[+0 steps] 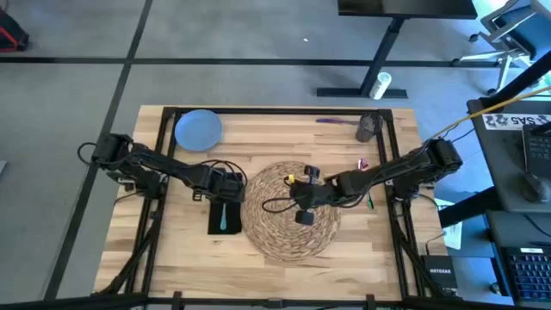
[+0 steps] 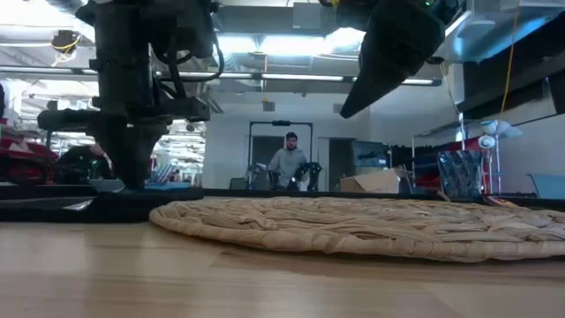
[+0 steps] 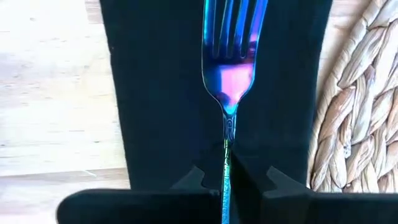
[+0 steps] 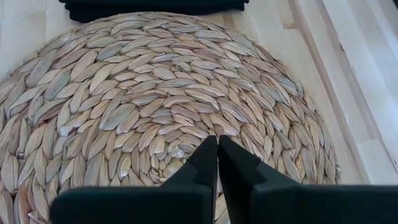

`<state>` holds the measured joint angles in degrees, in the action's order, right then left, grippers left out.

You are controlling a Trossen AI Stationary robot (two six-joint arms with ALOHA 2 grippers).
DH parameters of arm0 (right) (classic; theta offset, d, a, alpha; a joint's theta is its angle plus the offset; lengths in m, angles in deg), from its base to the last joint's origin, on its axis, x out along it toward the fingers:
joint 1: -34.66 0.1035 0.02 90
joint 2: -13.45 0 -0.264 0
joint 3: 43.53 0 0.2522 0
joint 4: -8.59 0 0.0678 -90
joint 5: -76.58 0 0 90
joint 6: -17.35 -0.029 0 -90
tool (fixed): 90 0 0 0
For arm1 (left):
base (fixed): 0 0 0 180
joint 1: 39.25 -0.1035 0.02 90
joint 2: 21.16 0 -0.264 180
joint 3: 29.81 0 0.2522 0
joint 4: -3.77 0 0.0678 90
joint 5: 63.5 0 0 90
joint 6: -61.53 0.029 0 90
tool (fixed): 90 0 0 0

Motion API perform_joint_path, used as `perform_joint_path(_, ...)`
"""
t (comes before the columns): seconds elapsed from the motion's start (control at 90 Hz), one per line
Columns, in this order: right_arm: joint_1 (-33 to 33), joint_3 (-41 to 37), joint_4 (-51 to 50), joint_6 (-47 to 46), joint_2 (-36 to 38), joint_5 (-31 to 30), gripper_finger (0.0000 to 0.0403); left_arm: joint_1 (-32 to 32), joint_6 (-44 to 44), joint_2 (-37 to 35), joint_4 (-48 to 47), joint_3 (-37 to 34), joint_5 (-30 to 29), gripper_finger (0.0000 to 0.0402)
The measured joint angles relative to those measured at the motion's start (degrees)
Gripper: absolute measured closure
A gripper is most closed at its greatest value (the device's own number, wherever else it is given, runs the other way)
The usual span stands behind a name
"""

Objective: Set table place
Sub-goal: Put the blue fork on top of the black table napkin, then put the blue table knife on top of the brown placemat

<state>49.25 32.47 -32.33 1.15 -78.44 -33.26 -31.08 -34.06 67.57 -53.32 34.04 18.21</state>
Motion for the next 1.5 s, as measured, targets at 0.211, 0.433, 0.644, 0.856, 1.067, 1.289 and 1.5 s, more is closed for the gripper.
perform_joint_path(0.211, 0.02, 0.00, -0.06, 0.00, 0.00, 0.02, 0.0403, 0.00, -0.02, 0.00, 0.07, 0.00, -0.02, 0.0401)
perform_joint_path(0.433, 0.01, 0.00, -0.04, 0.00, 0.00, 0.02, 0.0403, 0.00, -1.71, 0.00, -0.02, 0.00, -0.04, 0.0399)
perform_joint_path(0.644, 0.01, 0.00, -0.04, 0.01, 0.00, 0.02, 0.0403, 0.00, -1.99, 0.00, -0.13, 0.00, -0.07, 0.0383)
perform_joint_path(0.856, 0.00, 0.00, -0.02, 0.02, 0.00, 0.02, 0.0403, 0.00, -1.09, -0.02, -0.13, 0.00, -0.09, 0.0366)
perform_joint_path(1.067, 0.02, 0.00, -0.02, 0.02, 0.00, 0.02, 0.0403, 0.00, -1.01, -0.02, -0.38, 0.00, -0.09, 0.0355)
perform_joint_path(1.289, 0.02, 0.00, 0.06, 0.02, 0.00, 0.00, 0.0403, 0.18, 6.78, -0.06, 1.18, 0.02, 0.23, 0.0348)
perform_joint_path(1.5, 0.02, 0.00, 0.28, 0.12, 0.79, -1.54, 0.0403, 0.51, 10.59, -0.17, 2.53, 1.38, 0.52, 0.0353)
